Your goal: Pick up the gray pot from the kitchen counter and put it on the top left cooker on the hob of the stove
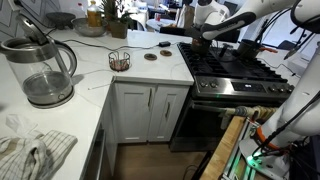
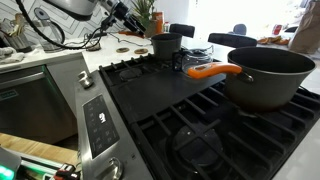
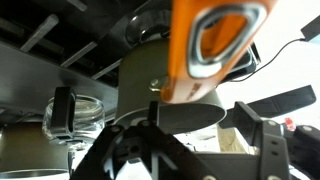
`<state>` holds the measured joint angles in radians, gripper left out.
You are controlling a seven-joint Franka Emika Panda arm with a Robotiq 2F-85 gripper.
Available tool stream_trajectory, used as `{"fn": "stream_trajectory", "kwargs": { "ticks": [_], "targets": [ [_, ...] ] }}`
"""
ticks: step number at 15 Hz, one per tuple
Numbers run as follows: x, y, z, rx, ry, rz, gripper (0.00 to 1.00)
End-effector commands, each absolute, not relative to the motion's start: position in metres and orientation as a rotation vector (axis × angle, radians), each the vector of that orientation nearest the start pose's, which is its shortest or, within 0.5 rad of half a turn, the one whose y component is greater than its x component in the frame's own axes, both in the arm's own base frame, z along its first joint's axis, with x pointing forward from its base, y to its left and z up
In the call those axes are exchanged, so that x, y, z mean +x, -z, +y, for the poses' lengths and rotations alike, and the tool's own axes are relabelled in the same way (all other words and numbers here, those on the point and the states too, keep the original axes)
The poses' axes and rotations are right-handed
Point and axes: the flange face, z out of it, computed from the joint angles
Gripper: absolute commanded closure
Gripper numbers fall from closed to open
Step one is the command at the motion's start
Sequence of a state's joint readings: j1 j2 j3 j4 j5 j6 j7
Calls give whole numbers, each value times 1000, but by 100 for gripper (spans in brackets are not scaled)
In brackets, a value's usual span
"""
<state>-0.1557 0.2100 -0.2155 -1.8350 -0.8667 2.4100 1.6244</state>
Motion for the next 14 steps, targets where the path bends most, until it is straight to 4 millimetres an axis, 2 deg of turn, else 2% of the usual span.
{"fn": "stream_trajectory", "kwargs": {
  "ticks": [1, 5, 9, 14],
  "targets": [
    [599, -480, -219, -2555, 1160, 2071, 0],
    [588, -509, -183, -2668, 978, 1846, 0],
    [572, -540, -135, -2770, 875, 1521, 0],
    [551, -560, -85, -2801, 702, 1176, 0]
  ]
}}
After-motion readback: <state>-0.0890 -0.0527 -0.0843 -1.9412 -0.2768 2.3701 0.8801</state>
